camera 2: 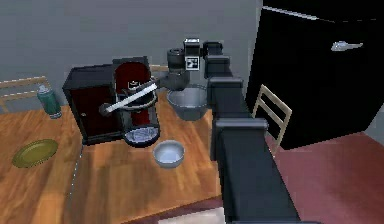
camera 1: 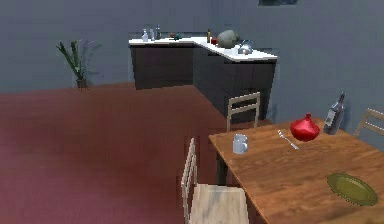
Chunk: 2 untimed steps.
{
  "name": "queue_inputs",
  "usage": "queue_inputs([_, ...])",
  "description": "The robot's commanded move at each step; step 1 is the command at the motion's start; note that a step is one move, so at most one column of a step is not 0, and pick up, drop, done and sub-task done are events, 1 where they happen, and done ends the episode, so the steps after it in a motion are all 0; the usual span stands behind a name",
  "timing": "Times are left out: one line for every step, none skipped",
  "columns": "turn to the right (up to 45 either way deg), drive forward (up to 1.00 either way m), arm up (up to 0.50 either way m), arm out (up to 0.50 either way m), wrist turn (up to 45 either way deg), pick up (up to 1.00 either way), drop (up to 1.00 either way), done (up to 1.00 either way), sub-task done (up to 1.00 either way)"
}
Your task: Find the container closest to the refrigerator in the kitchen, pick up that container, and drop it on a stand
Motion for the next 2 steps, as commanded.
queue_inputs([0.0, 0.00, 0.00, 0.00, -45.0, 0.00, 0.00, 0.00, 0.00])
queue_inputs([0.0, 0.00, 0.00, 0.00, -12.0, 0.00, 0.00, 0.00, 0.00])
